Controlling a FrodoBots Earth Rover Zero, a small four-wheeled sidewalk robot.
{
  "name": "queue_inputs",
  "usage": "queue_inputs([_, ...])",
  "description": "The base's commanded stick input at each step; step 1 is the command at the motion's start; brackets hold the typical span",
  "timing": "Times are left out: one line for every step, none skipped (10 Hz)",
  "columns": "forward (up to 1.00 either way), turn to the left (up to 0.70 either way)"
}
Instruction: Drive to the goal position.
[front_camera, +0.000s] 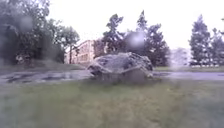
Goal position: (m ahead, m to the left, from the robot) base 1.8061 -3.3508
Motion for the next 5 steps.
queue_inputs([0.45,-0.27])
queue_inputs([0.45,-0.27])
queue_inputs([0.45,-0.27])
queue_inputs([0.45,-0.27])
queue_inputs([0.45,-0.27])
